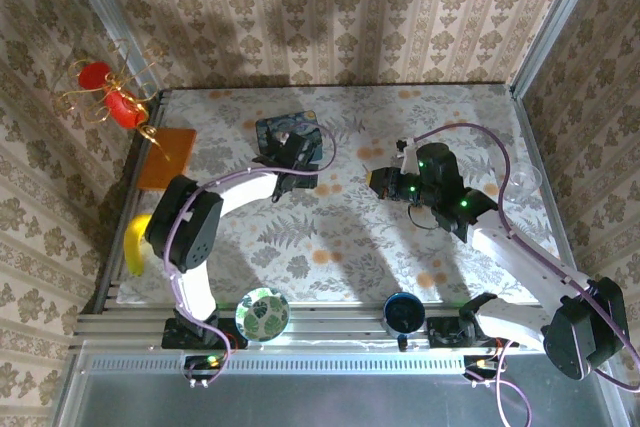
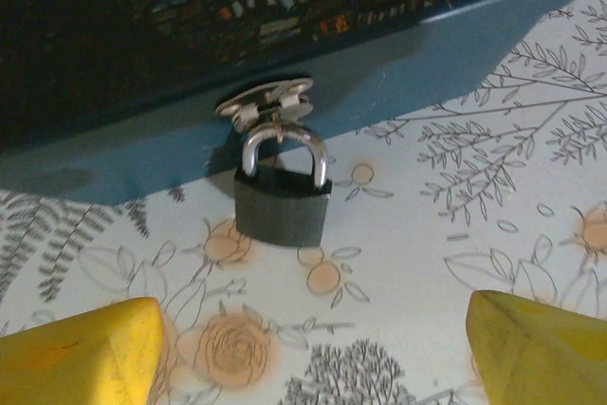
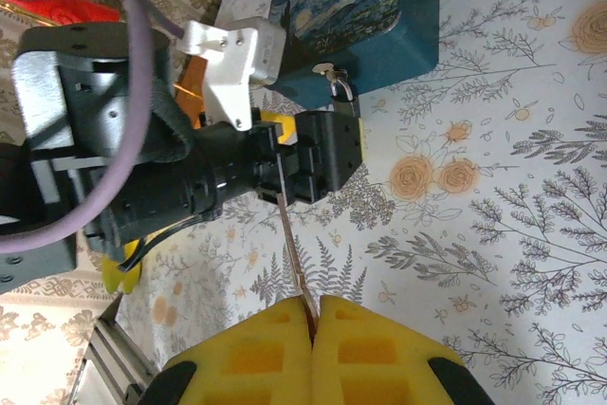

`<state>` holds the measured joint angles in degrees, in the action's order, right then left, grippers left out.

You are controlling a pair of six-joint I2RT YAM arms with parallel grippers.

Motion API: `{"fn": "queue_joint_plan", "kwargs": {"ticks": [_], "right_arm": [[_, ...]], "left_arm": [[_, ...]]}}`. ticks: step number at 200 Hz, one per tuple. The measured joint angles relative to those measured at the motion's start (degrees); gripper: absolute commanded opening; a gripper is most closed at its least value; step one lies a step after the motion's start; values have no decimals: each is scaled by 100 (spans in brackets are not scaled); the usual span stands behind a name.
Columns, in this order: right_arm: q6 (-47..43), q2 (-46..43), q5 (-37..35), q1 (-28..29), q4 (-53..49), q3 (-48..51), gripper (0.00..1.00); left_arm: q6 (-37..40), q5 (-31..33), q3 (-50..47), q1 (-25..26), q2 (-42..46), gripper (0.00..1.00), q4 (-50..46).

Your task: Unlock a padlock with a key

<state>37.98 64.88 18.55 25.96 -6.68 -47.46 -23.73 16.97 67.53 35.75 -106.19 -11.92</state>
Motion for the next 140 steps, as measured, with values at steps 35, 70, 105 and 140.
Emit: {"fn": "queue_joint_plan", "kwargs": {"ticks": [35,70,105,140], "right_arm": [[-2,11,2,0,0,-2,0],[-2,63,4,0,0,-4,0],[-2,122,24,0,4,-24,0],[-2,249,105,0,24,-120,0]], "left_arm": [[129,-109,223,-254,-452,85,170],[219,-127,490,-404,-789,83,208],[264,-127,761,-391,-1010,76,205],[275,-92,1060,-398,-1178,68,164]]}}
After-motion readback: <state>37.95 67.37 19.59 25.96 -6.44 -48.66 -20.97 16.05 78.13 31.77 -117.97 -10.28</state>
